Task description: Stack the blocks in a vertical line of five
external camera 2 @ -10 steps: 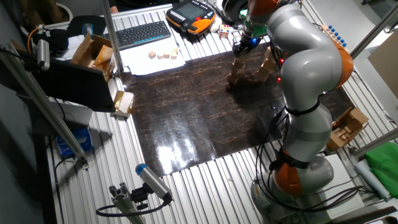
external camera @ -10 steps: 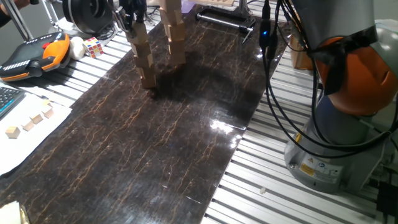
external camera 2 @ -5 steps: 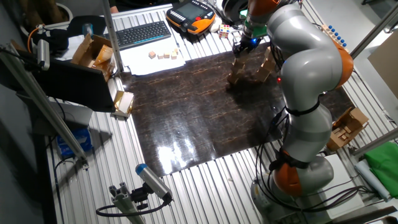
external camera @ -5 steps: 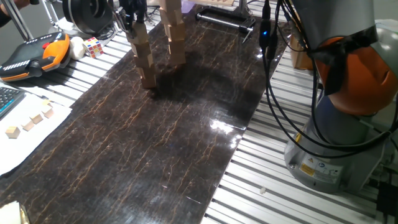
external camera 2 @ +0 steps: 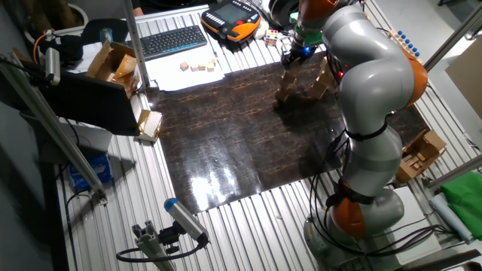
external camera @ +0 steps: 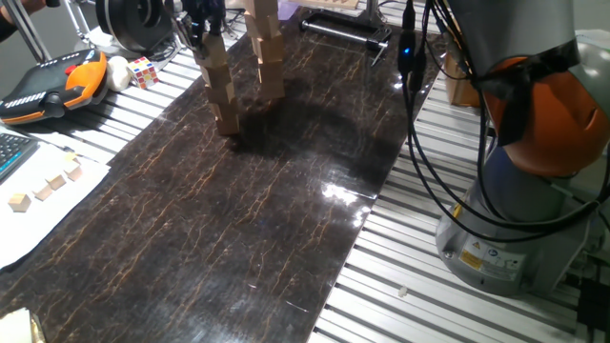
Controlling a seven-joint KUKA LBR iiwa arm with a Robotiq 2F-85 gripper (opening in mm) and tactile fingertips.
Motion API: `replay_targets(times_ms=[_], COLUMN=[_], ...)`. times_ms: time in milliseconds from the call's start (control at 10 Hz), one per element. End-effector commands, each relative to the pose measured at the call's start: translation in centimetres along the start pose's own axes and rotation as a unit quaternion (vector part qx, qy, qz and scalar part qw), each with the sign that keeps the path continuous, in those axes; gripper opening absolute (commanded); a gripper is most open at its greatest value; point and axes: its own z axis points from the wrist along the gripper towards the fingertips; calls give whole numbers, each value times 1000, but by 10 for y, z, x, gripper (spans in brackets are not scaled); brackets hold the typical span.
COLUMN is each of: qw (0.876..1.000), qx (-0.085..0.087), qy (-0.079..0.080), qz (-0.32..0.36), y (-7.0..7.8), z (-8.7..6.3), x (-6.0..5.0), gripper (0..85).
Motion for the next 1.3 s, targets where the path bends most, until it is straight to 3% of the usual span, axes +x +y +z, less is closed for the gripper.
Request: replay_targets(times_ms=[0,200,600,900,1000,1200], qw=[1000,1000,1000,999,998,998], qx=[0,-4,-7,-5,-5,-3], qy=[1,9,16,37,41,50], qz=[-1,-3,9,27,36,49], y=[0,0,2,9,15,29], z=[0,0,-7,-35,-44,-57], x=[0,0,0,0,2,9], gripper=[593,600,693,697,673,543])
